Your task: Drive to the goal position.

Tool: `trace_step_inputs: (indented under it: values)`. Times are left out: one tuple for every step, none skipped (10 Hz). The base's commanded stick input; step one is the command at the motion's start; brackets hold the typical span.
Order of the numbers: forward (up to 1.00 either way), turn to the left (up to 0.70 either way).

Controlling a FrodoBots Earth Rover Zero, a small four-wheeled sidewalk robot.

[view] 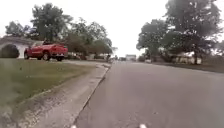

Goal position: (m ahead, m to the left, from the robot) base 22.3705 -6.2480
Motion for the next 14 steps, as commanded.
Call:
trace_step_inputs:
  values:
    - [1.00,-0.15]
    - [1.00,0.00]
    - [1.00,0.00]
    - [1.00,0.00]
    - [1.00,0.00]
    - [1.00,0.00]
    - [1.00,0.00]
    - [1.00,0.00]
    - [1.00,0.00]
    - [1.00,0.00]
    - [1.00,0.00]
    - [1.00,0.00]
    - [1.00,0.00]
    - [1.00,0.00]
